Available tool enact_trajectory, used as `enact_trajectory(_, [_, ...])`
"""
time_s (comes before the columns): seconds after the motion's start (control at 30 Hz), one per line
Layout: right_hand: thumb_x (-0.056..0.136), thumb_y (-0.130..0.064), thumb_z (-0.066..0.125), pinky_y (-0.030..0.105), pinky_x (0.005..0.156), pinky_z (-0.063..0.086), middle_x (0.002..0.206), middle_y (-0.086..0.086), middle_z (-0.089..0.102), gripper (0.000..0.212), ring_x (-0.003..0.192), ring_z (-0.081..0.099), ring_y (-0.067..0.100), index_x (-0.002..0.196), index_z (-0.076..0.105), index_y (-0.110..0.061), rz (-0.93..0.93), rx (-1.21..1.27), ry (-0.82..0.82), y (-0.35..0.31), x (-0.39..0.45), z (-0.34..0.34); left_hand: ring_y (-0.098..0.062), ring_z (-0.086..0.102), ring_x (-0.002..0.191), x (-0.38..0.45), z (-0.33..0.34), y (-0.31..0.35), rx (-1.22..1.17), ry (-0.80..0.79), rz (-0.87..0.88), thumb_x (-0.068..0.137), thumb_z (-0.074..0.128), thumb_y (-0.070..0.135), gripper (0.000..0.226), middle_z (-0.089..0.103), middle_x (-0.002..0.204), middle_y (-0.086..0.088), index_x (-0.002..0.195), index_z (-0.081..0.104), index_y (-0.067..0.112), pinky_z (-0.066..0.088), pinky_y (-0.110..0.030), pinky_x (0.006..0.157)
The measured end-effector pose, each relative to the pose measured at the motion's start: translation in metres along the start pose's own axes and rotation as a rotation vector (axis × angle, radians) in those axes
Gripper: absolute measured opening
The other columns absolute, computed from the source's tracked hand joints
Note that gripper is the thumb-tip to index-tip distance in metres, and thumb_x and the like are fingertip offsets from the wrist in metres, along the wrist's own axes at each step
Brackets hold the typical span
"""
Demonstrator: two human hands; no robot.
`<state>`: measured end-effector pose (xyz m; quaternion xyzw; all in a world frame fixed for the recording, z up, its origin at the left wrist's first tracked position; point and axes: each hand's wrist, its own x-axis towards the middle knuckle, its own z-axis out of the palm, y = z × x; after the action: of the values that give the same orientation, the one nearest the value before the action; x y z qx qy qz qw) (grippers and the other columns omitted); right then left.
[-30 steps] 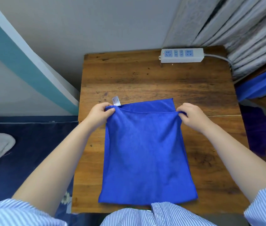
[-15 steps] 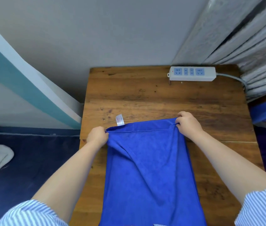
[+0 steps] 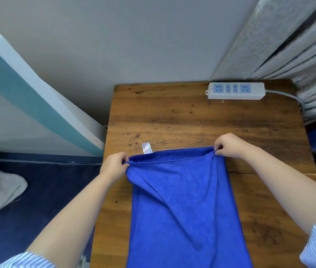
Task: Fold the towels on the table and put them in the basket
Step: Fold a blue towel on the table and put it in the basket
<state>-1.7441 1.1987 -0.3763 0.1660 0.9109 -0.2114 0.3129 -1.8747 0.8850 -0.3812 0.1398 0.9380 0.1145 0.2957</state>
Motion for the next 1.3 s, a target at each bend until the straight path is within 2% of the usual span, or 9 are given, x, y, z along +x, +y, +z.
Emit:
enact_trajectory(0.23, [0.083, -0.008, 0.063, 0.016, 0.057, 0.041, 0.075, -0.005, 0.057, 0.007, 0.071, 0.053, 0.008, 0.077, 0.064, -0.012, 0.035, 0.281, 0.114, 0.001, -0.072, -0.032, -0.028, 0.054, 0.088, -0.030, -0.033, -0.003, 0.034, 0.049, 0.064, 0.086, 0.054, 0.005, 0.011, 0.064, 0.096, -0.013, 0.078, 0.051, 0.012, 0.039, -0.030, 0.072])
enact_trajectory(0.4, [0.084, -0.005, 0.060, 0.025, 0.068, 0.042, 0.079, 0.002, 0.057, 0.010, 0.078, 0.052, 0.016, 0.075, 0.061, -0.010, 0.013, 0.238, 0.285, -0.009, -0.121, -0.039, -0.022, 0.046, 0.080, -0.063, -0.055, 0.009, 0.037, 0.155, 0.150, 0.087, 0.050, 0.002, 0.013, 0.055, 0.086, -0.008, 0.078, 0.048, 0.011, 0.036, -0.027, 0.067])
enact_trajectory(0.5, [0.083, 0.000, 0.057, 0.025, 0.069, 0.035, 0.079, 0.006, 0.056, 0.006, 0.077, 0.051, 0.020, 0.080, 0.063, -0.002, -0.026, 0.213, 0.522, -0.016, -0.147, -0.043, -0.026, 0.047, 0.082, -0.080, -0.073, 0.022, -0.037, 0.277, 0.199, 0.085, 0.046, -0.003, 0.013, 0.054, 0.087, -0.009, 0.081, 0.048, 0.009, 0.035, -0.029, 0.069])
enact_trajectory(0.63, [0.083, 0.007, 0.048, 0.034, 0.074, 0.039, 0.090, 0.021, 0.061, 0.015, 0.090, 0.057, 0.035, 0.092, 0.059, 0.003, -0.079, 0.207, 0.931, -0.027, -0.178, -0.058, -0.034, 0.053, 0.107, -0.102, -0.108, 0.050, -0.079, 0.489, 0.301, 0.088, 0.043, -0.001, 0.032, 0.060, 0.110, -0.016, 0.117, 0.057, 0.003, 0.041, -0.035, 0.087])
enact_trajectory(0.8, [0.073, -0.006, 0.033, 0.034, 0.068, 0.035, 0.073, 0.029, 0.061, 0.037, 0.070, 0.061, 0.045, 0.081, 0.065, 0.011, -0.168, 0.118, 1.494, -0.039, -0.214, -0.078, -0.044, 0.061, 0.077, -0.139, -0.152, 0.073, -0.254, 1.061, 0.497, 0.075, 0.042, 0.001, 0.031, 0.062, 0.077, -0.031, 0.087, 0.069, -0.009, 0.048, -0.045, 0.066])
enact_trajectory(0.87, [0.073, -0.002, 0.037, 0.034, 0.070, 0.033, 0.073, 0.030, 0.061, 0.032, 0.071, 0.060, 0.046, 0.080, 0.065, 0.011, -0.104, 0.120, 1.610, -0.049, -0.227, -0.082, -0.044, 0.061, 0.082, -0.157, -0.164, 0.078, -0.218, 1.063, 0.505, 0.078, 0.042, 0.001, 0.030, 0.062, 0.083, -0.030, 0.090, 0.069, -0.007, 0.048, -0.045, 0.069])
enact_trajectory(1.0, [0.082, -0.002, 0.040, 0.041, 0.079, 0.045, 0.095, 0.029, 0.065, 0.031, 0.094, 0.055, 0.044, 0.094, 0.068, 0.006, 0.094, -0.018, 1.267, -0.064, -0.237, -0.077, -0.033, 0.054, 0.110, -0.175, -0.172, 0.071, 0.250, 0.653, 0.194, 0.087, 0.043, 0.001, 0.033, 0.058, 0.116, -0.015, 0.113, 0.063, 0.007, 0.047, -0.037, 0.083])
enact_trajectory(1.2, [0.075, -0.009, 0.034, 0.034, 0.066, 0.037, 0.072, 0.025, 0.067, 0.038, 0.065, 0.060, 0.044, 0.079, 0.069, 0.006, -0.023, 0.030, 1.579, -0.072, -0.268, -0.069, -0.044, 0.059, 0.093, -0.197, -0.175, 0.056, -0.078, 0.989, 0.408, 0.090, 0.045, -0.001, 0.023, 0.058, 0.107, -0.027, 0.104, 0.063, -0.006, 0.045, -0.044, 0.074])
enact_trajectory(1.3, [0.085, -0.008, 0.039, 0.036, 0.073, 0.043, 0.098, 0.024, 0.066, 0.033, 0.093, 0.059, 0.042, 0.098, 0.069, 0.001, 0.105, -0.029, 1.293, -0.078, -0.276, -0.069, -0.041, 0.058, 0.095, -0.197, -0.174, 0.049, 0.066, 0.856, 0.360, 0.091, 0.043, 0.002, 0.023, 0.057, 0.109, -0.023, 0.103, 0.061, -0.003, 0.045, -0.040, 0.075])
